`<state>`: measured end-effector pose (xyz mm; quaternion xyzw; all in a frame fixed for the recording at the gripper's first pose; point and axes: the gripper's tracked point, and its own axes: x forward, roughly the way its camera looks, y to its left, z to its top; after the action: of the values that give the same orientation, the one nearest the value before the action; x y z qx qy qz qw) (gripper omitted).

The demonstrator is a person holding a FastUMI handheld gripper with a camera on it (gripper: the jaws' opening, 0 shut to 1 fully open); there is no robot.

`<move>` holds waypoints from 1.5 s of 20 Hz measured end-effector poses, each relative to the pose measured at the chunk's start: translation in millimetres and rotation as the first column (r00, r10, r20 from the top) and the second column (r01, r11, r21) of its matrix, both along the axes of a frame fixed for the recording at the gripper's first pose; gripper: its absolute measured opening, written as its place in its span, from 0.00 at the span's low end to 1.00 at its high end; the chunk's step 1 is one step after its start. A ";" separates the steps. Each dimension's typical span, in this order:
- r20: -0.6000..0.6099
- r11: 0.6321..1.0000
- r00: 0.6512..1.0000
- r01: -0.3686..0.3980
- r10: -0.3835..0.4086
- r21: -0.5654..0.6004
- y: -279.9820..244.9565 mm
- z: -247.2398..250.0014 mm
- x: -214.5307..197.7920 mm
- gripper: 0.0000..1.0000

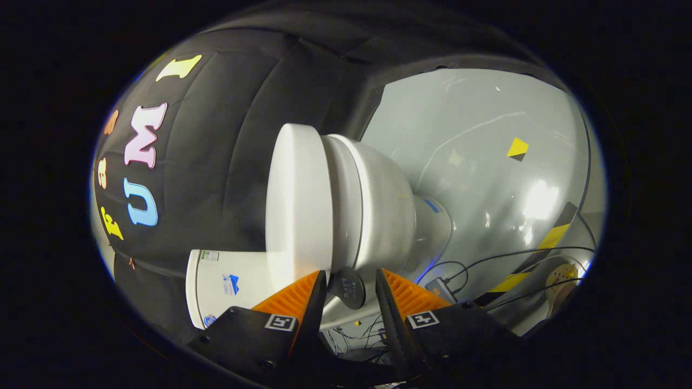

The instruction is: Open the toilet lid.

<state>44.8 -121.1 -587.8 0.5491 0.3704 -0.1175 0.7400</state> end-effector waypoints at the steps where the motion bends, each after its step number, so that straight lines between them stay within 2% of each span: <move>1: -0.002 1.000 1.000 -0.007 0.007 0.004 2.0 -1.7 0.2 0.60; 3: 0.007 0.999 1.000 0.027 -0.027 -0.018 1.1 -18.3 6.5 0.60; 5: 0.009 1.000 1.000 0.024 -0.024 -0.012 -7.6 -4.8 1.1 0.20; 7: 0.042 0.999 0.998 0.040 -0.039 -0.009 -10.5 6.9 4.3 0.20; 8: 0.035 0.999 0.999 0.021 -0.020 -0.025 -9.9 8.3 1.2 0.05; 11: 0.033 0.999 0.999 0.012 -0.010 -0.040 -6.1 10.7 6.0 0.05; 19: 0.026 0.975 0.997 -0.067 0.075 -0.213 4.3 42.3 13.0 0.05; 24: 0.031 0.891 0.981 -0.158 0.189 -0.425 15.2 88.0 22.8 0.05; 30: 0.054 0.778 0.959 -0.192 0.278 -0.598 47.3 145.9 34.9 0.05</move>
<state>79.8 -73.7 -441.9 0.2498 0.3291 -0.0943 0.9058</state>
